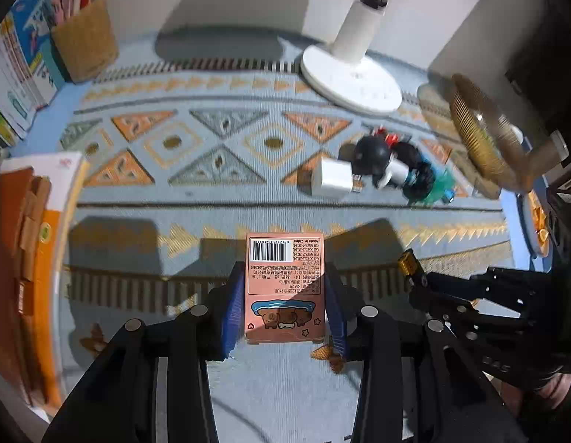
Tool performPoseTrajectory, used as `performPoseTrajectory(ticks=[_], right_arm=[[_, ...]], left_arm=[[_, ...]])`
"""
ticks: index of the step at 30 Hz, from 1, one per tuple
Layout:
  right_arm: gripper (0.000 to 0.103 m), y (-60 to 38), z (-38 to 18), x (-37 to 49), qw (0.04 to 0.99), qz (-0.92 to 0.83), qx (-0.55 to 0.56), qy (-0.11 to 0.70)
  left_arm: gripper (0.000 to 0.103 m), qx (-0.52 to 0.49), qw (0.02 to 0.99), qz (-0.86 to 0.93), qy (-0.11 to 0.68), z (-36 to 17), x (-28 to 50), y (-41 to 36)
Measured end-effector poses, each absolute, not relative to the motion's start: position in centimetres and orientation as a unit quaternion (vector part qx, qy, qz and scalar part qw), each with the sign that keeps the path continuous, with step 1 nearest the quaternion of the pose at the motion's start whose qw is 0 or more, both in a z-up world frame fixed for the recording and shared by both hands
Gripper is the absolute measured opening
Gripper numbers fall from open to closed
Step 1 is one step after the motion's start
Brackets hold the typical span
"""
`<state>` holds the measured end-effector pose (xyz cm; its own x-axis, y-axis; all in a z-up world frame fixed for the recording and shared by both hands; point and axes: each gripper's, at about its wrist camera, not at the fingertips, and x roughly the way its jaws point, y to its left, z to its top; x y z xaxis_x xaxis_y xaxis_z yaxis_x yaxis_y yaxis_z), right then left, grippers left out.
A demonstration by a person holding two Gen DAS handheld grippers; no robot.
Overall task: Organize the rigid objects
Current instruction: 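Carry the pink box and black lighter up toward the amber plate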
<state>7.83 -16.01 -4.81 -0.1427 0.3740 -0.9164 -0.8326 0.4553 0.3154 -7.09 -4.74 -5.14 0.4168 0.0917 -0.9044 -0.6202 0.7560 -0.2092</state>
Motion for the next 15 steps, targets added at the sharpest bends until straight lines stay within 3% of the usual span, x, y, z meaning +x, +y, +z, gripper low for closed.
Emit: performPoseTrajectory(ticks=[5,15], right_arm=[[0.023,-16.7,-0.1,9.4,0.624,0.515,-0.101,0.579],[0.024,-20.2,10.1,13.3,0.694,0.512,-0.022,0.506]], left_arm=[[0.037,-0.253,0.819,0.220,0.465,-2.1,-6.3,-4.8],[0.037,-0.193,0.884,0.179,0.387,7.0,-2.1,-8.2]])
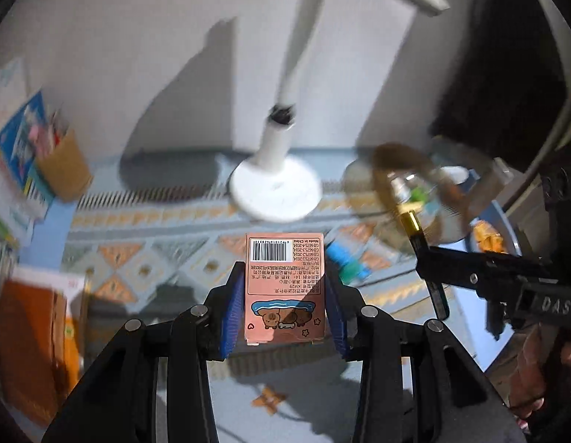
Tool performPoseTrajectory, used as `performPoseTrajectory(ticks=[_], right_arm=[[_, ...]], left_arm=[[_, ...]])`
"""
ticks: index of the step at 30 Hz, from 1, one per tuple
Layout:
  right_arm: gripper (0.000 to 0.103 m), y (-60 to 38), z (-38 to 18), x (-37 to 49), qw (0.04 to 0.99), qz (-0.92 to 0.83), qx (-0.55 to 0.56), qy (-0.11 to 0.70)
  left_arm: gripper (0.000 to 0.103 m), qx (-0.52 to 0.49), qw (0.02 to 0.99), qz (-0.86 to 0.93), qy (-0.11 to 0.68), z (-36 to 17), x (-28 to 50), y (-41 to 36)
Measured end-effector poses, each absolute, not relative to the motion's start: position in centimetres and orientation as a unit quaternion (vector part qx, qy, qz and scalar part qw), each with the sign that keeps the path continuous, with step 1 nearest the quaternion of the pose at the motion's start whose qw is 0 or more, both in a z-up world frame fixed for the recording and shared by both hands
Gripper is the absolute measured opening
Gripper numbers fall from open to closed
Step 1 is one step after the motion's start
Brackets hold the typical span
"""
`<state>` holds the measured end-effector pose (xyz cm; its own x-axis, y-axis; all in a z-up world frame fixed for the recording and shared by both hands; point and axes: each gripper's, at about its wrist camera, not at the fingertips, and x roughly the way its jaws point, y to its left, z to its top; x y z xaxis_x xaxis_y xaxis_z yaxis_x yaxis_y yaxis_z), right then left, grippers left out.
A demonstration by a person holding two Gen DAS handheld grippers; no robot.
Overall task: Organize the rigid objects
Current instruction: 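Carry the pink box and black lighter up toward the amber plate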
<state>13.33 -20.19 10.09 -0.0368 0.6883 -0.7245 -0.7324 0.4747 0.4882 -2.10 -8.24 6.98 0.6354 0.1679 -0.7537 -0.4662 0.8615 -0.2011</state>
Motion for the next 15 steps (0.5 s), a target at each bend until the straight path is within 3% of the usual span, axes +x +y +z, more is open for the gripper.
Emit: performPoseTrajectory(ticks=[15], right_arm=[[0.024,-32.2,15.8,23.7,0.819,0.378,-0.008,0.431]], left_arm=[[0.037,-0.130,0.924,0.059,0.354,12.2,11.8,-15.9]])
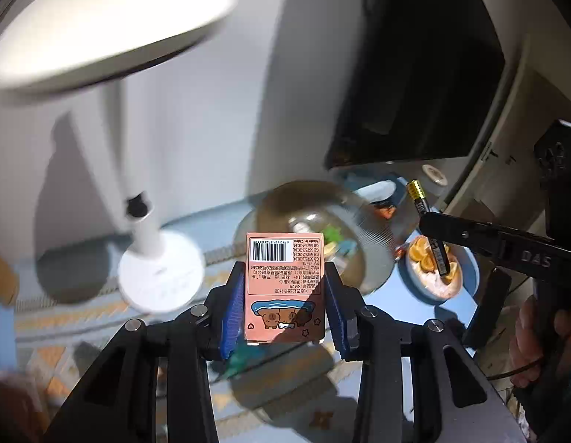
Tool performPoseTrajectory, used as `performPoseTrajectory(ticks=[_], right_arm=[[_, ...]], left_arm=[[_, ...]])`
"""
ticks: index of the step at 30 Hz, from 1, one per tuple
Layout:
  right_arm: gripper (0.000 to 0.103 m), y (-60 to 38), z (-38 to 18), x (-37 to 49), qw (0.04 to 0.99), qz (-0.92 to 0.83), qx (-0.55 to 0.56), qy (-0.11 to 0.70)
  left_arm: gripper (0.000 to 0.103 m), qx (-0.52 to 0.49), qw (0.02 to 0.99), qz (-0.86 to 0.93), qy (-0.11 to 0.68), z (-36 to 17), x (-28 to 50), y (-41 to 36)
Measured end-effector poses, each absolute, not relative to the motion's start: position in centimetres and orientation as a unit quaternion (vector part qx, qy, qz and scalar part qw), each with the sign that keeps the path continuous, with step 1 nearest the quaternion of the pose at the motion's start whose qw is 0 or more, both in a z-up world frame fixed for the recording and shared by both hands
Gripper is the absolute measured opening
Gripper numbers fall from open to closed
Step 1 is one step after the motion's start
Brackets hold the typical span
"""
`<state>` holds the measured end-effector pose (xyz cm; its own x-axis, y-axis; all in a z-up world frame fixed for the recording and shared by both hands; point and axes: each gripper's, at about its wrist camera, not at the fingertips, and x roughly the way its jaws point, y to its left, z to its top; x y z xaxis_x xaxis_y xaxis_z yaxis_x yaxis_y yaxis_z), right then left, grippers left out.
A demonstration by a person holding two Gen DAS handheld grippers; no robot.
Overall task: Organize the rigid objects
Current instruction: 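Carry the pink box and black lighter up toward the amber plate, then grasp the white charger with the left tool while the right tool grasps the green translucent toy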
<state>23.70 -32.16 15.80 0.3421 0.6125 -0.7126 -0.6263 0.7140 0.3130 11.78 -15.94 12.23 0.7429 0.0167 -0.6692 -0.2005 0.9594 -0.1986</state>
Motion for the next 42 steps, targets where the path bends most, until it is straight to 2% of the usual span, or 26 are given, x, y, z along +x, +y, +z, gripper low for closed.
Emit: performPoseTrajectory(ticks=[4,8,13,18,24,25,26,27,28,29,31,34,42], right_arm=[[0.024,-34.8,14.7,27.1,0.831,0.336,-0.001,0.442],[0.024,-36.7,11.9,30.1,0.821,0.310,0.023,0.479],[0.024,-37.3,4.7,34.2,0.744,0.290,0.069,0.598],[0.024,-36.3,3.0,35.3,0.750,0.275,0.019,0.601],[0.024,-35.7,1.8,36.6,0.752,0.254,-0.020,0.608],[0.024,-35.7,1.3,36.9,0.747,0.250,-0.020,0.616],[0.025,-35.5,0.8,37.3,0.745,0.244,-0.023,0.621],[0.029,-35.5,0.5,37.6,0.748,0.233,-0.031,0.621],[0.037,-35.5,0.5,37.7,0.752,0.220,-0.040,0.620],[0.042,-35.5,0.6,37.8,0.755,0.213,-0.043,0.619],[0.051,-36.0,1.4,37.5,0.763,0.214,-0.027,0.609],[0.052,-36.6,2.4,36.5,0.772,0.219,-0.010,0.597],[0.052,-35.6,1.6,32.0,0.743,0.240,0.005,0.625]], left_arm=[[0.037,-0.114,0.930,0.031,0.348,12.9,15.3,-18.3],[0.037,-0.125,0.921,0.021,0.369,11.2,19.0,-19.4],[0.037,-0.169,0.896,0.011,0.410,8.3,22.7,-19.7],[0.037,-0.184,0.872,0.024,0.453,4.2,25.1,-19.9],[0.038,-0.179,0.867,0.026,0.464,2.6,26.6,-20.2],[0.044,-0.172,0.868,0.025,0.466,2.5,27.1,-20.2],[0.056,-0.164,0.868,0.024,0.468,2.3,27.6,-20.2],[0.065,-0.158,0.868,0.026,0.470,2.2,28.1,-20.0],[0.079,-0.152,0.868,0.036,0.471,2.2,28.3,-19.7],[0.082,-0.151,0.870,0.045,0.467,2.4,28.1,-19.3],[0.082,-0.171,0.870,0.037,0.462,2.7,27.2,-18.4],[0.082,-0.191,0.866,0.033,0.461,2.6,24.8,-17.6],[0.082,-0.226,0.850,0.084,0.468,1.9,15.6,-14.1]])
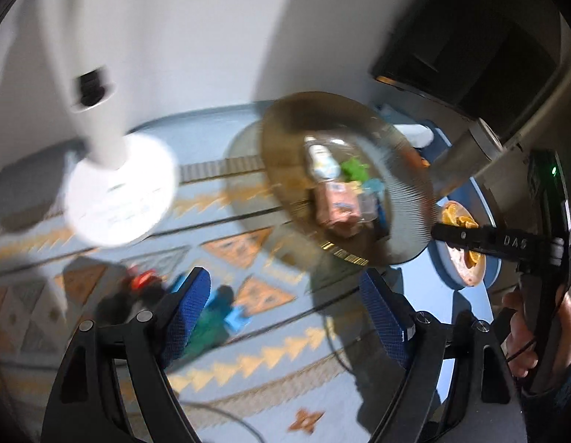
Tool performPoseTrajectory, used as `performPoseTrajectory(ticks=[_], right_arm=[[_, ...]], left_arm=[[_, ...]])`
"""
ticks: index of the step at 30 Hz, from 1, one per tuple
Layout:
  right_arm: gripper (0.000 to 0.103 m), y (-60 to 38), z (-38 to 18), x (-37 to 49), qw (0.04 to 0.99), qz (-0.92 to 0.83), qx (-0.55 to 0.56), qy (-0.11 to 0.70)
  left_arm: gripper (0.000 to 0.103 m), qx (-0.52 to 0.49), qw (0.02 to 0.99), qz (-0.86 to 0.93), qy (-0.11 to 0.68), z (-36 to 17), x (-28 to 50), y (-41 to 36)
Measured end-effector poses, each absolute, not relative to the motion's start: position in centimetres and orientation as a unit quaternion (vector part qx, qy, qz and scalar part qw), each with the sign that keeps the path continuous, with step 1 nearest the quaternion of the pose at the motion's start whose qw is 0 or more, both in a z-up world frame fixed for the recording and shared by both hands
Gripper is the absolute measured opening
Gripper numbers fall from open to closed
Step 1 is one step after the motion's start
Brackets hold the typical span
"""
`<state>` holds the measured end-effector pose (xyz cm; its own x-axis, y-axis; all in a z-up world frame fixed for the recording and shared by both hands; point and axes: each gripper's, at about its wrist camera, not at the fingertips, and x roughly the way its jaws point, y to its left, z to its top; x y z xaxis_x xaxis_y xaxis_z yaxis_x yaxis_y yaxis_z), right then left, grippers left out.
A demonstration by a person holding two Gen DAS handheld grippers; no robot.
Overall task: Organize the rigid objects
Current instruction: 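Grasp the white charger with the left tool while the right tool grasps the green translucent toy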
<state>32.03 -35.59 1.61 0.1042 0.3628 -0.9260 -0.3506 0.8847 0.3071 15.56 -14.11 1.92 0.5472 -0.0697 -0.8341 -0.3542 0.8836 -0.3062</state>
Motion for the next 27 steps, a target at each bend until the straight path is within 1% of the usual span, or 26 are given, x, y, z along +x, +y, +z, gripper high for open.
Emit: performPoseTrajectory(ticks=[5,10,14,20,27], right_arm=[[0.052,-32.6,2.1,28.7,0.730,0.274,-0.006,0.625],[0.052,-28.8,3.2,25.4,0.723,0.313,-0.026,0.616],[0.053,-26.2,2.8,22.8,0.711,0.329,-0.045,0.619],[0.054,-23.2,1.7,19.4,0.688,0.350,-0.060,0.632],[0.054,-21.1,1.1,17.3,0.684,0.349,-0.059,0.638]], left_arm=[[0.082,-0.233,0.859,0.139,0.435,4.5,10.2,-9.9],[0.082,-0.206,0.868,0.192,0.410,6.7,5.7,-6.4],[0.082,-0.203,0.869,0.219,0.394,7.8,2.1,-3.4],[0.082,-0.205,0.858,0.223,0.414,6.1,-1.0,-1.4],[0.082,-0.214,0.836,0.181,0.471,1.2,-1.9,-1.7]])
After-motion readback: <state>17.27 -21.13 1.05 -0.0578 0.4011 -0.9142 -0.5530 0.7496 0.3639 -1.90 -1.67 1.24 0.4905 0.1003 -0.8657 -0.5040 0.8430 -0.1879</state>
